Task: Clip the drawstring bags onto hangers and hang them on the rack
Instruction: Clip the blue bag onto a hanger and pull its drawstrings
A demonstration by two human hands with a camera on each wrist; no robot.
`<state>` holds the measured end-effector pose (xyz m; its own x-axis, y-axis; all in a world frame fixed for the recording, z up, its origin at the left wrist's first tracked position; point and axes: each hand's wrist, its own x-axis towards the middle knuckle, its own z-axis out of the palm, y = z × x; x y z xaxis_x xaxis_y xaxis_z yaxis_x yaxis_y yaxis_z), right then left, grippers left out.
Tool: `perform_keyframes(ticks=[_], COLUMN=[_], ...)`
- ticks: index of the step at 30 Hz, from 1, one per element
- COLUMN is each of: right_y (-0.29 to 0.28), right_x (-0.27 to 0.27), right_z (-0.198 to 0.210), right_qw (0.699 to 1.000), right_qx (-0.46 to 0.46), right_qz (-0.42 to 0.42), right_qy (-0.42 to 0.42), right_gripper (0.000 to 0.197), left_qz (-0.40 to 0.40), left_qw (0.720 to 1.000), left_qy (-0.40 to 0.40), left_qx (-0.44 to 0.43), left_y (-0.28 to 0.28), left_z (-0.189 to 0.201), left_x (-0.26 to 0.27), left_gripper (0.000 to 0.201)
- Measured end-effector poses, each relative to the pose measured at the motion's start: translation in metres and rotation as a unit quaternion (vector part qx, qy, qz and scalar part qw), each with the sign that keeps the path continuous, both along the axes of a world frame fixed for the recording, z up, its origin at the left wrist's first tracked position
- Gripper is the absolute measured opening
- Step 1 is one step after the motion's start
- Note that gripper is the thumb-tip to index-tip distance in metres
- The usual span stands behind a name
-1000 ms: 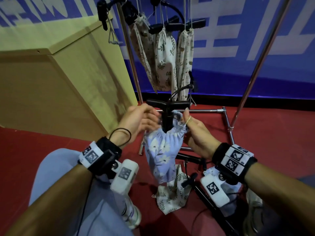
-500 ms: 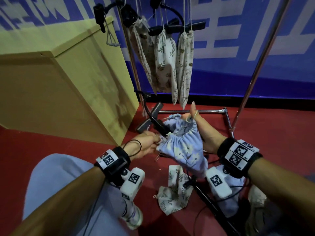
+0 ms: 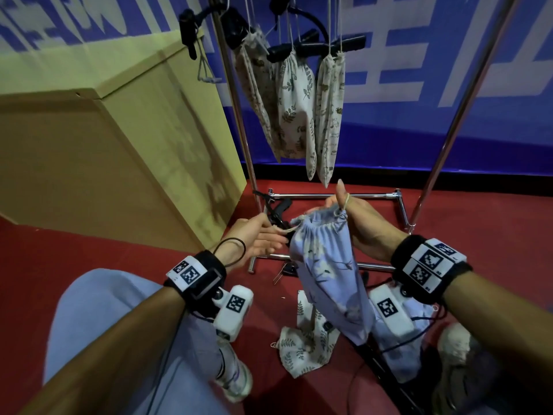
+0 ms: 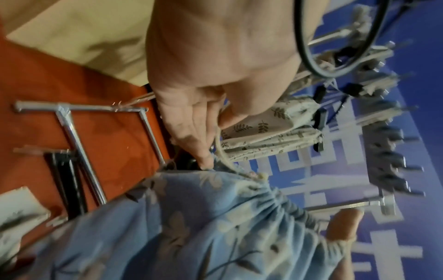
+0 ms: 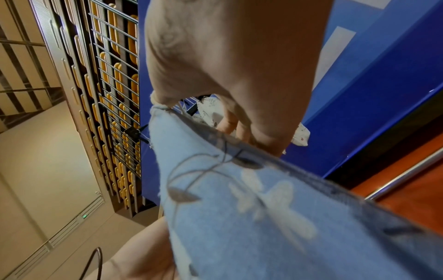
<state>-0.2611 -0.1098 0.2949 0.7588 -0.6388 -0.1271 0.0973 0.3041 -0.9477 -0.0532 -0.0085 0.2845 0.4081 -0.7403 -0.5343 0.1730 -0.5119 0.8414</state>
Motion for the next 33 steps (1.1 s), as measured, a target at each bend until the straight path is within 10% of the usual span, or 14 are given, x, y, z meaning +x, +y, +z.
perform_keyframes(ticks=[15,23,33], right_y=[0.004,0.0,0.0], right_x=[-0.002,-0.003,-0.005], right_z=[-0.009,-0.013,-0.011], right_qw=[0.998,0.998,0.997], right_qx=[0.04,0.043,0.034], right_qz=[0.034,0.049,0.062], right_qy=[0.022,0.006,0.001], right_gripper=[0.063,0.069,0.066], left_qz=[-0.064,0.0,-0.037], left_qw=[0.97,0.978,0.971], left_qy=[0.098,0.158,0.189], left_qx=[0.213,0.134,0.142], left_y=[0.007,0.001,0.0], left_z=[-0.057,-0.056,-0.056], left_x=[-0.015,-0.003,-0.003], left_gripper=[0.07,0.004,0.006])
